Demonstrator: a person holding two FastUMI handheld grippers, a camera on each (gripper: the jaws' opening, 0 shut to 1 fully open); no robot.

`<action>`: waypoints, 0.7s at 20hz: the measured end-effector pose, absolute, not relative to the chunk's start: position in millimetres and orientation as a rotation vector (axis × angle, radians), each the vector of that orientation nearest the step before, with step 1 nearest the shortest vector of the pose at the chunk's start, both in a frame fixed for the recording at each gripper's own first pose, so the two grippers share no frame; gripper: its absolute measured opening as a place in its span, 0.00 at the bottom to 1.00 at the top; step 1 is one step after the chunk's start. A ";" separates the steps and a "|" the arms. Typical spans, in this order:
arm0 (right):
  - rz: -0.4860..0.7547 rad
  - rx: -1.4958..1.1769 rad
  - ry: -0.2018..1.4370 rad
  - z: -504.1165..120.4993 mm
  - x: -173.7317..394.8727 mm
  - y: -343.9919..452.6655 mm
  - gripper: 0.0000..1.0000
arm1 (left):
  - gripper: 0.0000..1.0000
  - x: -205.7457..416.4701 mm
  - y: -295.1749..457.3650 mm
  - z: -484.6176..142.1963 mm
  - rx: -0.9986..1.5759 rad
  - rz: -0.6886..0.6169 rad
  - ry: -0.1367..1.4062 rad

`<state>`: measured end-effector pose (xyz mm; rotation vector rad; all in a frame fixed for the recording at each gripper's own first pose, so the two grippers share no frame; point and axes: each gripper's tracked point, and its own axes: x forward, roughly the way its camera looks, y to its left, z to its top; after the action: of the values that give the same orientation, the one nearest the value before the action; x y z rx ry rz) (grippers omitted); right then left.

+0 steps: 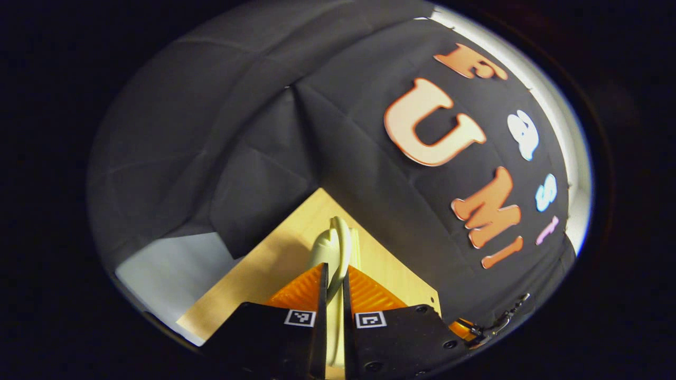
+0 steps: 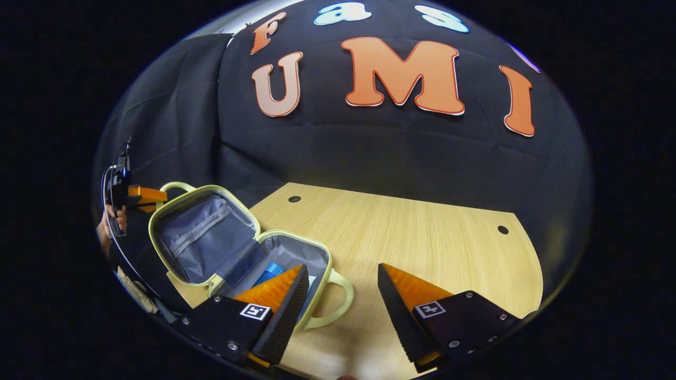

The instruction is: First open the suitcase, pack the skin care products into it, and then close the suitcase.

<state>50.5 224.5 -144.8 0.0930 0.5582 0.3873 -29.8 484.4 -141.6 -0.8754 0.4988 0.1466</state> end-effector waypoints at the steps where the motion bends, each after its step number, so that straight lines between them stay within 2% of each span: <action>1: 0.387 0.098 0.553 -142.5 52.4 220.2 0.84 | 0.13 -24.3 473.0 -131.7 -0.856 0.120 0.498; 6: 0.390 0.104 0.529 -138.4 59.3 198.6 0.84 | 0.14 -6.7 415.0 -80.7 -0.785 -0.008 0.452; 14: 0.384 0.120 0.509 -141.0 68.1 171.4 0.84 | 0.15 2.9 304.9 -53.4 -0.641 -0.192 0.494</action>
<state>68.1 171.4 -141.0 0.1199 0.5086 0.3835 2.9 304.9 -53.4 -0.6412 0.4943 -0.1923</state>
